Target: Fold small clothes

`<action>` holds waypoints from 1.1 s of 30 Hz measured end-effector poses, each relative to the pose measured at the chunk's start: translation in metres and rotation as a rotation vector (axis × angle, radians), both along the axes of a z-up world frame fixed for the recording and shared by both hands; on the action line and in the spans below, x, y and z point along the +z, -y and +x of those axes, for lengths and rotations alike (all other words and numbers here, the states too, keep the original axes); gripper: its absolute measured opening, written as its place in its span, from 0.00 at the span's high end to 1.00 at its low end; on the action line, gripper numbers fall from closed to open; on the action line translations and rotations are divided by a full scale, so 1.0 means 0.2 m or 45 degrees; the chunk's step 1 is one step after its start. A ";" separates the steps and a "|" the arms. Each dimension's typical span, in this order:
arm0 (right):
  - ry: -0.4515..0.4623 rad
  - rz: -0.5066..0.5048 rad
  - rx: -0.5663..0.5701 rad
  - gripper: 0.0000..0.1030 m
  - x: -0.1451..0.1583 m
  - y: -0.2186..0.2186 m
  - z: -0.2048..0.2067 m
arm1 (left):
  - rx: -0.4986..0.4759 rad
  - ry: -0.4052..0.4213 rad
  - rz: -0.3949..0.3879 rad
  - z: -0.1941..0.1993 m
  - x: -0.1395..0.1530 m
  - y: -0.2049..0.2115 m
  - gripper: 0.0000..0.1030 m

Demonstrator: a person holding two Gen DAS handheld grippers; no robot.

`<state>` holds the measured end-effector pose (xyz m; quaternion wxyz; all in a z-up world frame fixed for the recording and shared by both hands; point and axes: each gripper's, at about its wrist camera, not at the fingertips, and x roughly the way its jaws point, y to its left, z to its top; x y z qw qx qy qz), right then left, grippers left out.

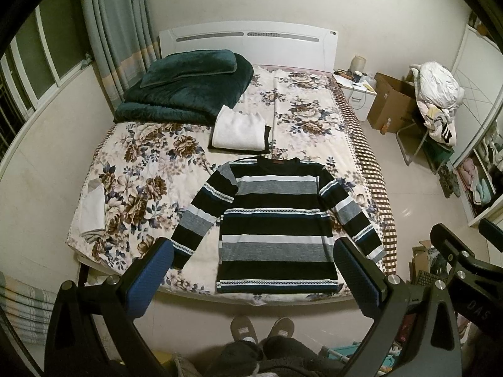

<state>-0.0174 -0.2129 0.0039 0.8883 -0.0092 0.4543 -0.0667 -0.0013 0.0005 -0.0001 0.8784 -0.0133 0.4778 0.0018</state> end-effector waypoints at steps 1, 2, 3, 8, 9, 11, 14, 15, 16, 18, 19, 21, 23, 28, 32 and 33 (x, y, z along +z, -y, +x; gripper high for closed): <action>0.000 0.000 -0.001 0.00 0.00 0.00 0.00 | -0.001 0.000 -0.001 0.00 0.00 0.00 0.00; 0.000 0.000 0.001 0.00 0.00 0.00 0.00 | 0.000 0.000 -0.001 0.00 0.00 0.00 0.00; 0.000 0.000 0.001 0.00 0.00 0.00 0.00 | 0.000 0.001 0.001 0.00 0.00 0.00 0.00; 0.000 0.002 0.000 0.00 0.00 0.00 0.00 | 0.000 0.002 0.001 0.00 0.00 0.00 0.00; 0.000 0.002 0.000 0.00 0.03 -0.01 0.00 | 0.000 0.003 0.000 0.00 0.00 0.00 0.00; 0.000 0.002 -0.001 0.00 0.02 -0.01 0.01 | 0.000 0.002 0.000 0.00 0.00 0.00 0.00; -0.001 0.003 0.001 0.00 0.02 -0.01 0.00 | -0.001 0.002 0.000 0.00 0.00 0.00 0.00; -0.003 0.002 0.000 0.00 0.02 -0.01 0.01 | 0.000 0.001 0.000 0.00 0.00 0.00 0.00; -0.012 -0.002 0.000 0.00 0.01 0.00 0.00 | -0.001 0.002 0.000 0.00 0.00 0.00 0.00; -0.013 -0.002 -0.001 0.00 0.00 0.00 0.01 | -0.002 0.003 0.001 0.00 0.00 0.00 0.00; -0.012 0.001 0.000 0.00 0.00 0.00 0.01 | -0.001 0.005 0.001 0.00 0.00 0.00 0.00; -0.019 0.007 -0.005 0.00 0.02 -0.01 0.03 | 0.004 0.014 0.008 0.00 0.00 0.00 0.00; -0.029 0.020 -0.020 0.00 0.02 -0.01 0.05 | 0.022 0.053 0.038 0.03 0.01 0.04 0.00; -0.062 0.099 -0.121 0.00 -0.17 -0.03 0.19 | 0.098 0.165 0.141 0.21 -0.06 0.03 0.00; -0.117 0.128 -0.282 0.00 -0.50 0.16 0.32 | 0.117 0.152 0.202 0.46 -0.33 -0.06 0.00; -0.146 0.142 -0.329 0.00 -0.59 0.23 0.35 | 0.120 0.128 0.219 0.51 -0.40 -0.05 0.00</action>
